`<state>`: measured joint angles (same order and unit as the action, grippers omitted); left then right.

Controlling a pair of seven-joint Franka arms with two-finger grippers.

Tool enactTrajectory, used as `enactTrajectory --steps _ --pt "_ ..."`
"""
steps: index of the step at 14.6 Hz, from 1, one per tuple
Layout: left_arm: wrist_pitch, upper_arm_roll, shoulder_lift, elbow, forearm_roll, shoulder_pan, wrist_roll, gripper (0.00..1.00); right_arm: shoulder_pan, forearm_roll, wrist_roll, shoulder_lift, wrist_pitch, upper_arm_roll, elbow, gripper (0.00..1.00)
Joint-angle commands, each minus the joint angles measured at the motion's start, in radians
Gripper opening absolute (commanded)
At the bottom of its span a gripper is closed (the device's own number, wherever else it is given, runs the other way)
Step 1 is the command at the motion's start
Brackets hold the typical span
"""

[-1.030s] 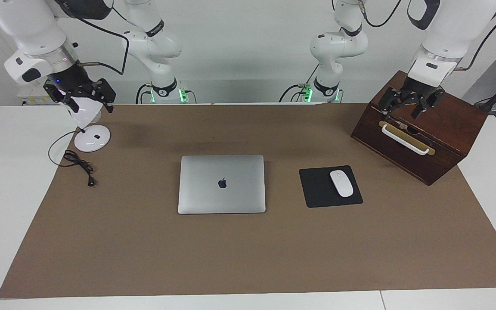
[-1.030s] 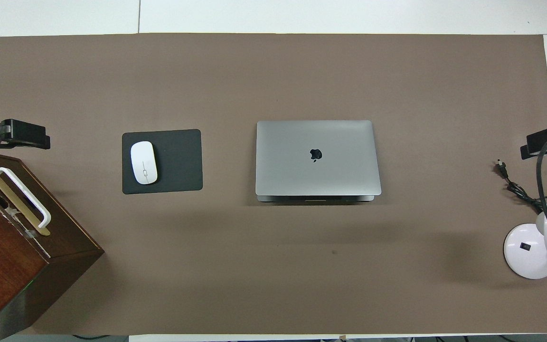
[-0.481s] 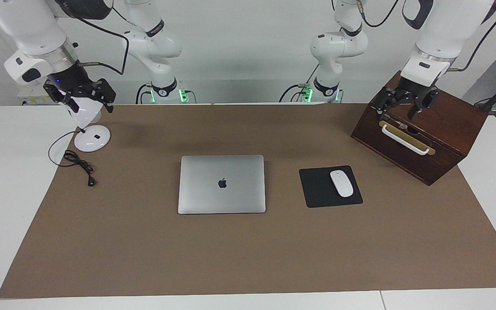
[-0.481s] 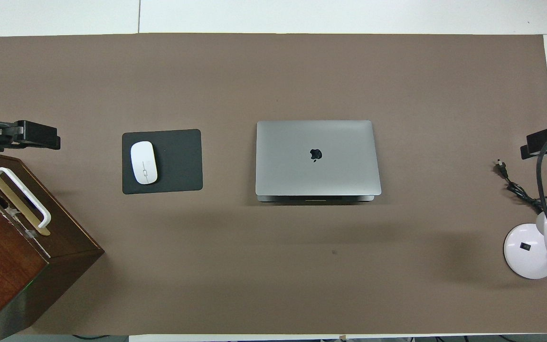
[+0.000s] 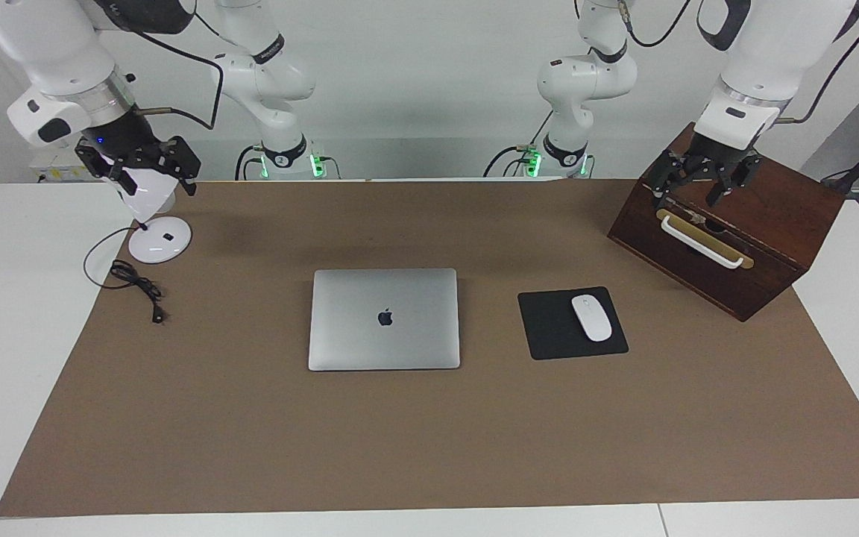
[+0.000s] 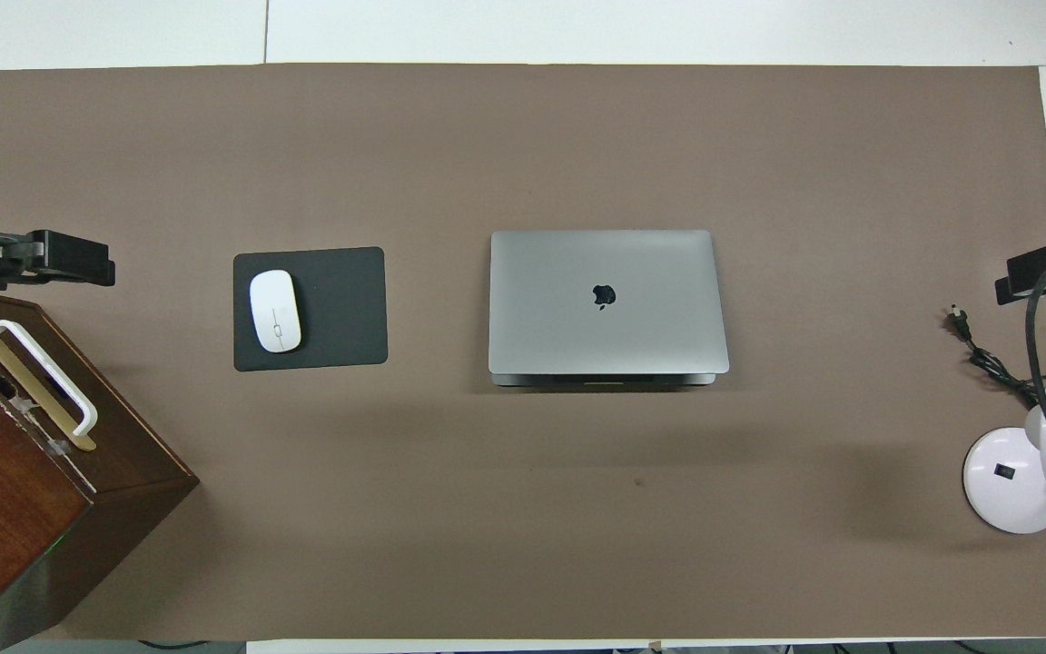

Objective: Close laptop with both arms

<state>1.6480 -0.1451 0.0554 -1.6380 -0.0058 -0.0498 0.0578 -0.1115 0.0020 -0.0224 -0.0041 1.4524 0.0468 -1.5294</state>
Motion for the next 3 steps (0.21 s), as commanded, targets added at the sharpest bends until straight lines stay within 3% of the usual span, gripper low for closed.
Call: enactTrajectory --steps 1,3 --pt "-0.005 -0.007 0.012 -0.002 0.004 -0.015 -0.001 1.00 -0.020 -0.008 0.005 -0.022 0.014 0.016 -0.025 1.00" --pt "-0.005 -0.005 0.014 -0.003 0.004 -0.013 -0.001 1.00 -0.020 -0.008 0.004 -0.022 0.013 0.016 -0.025 1.00"
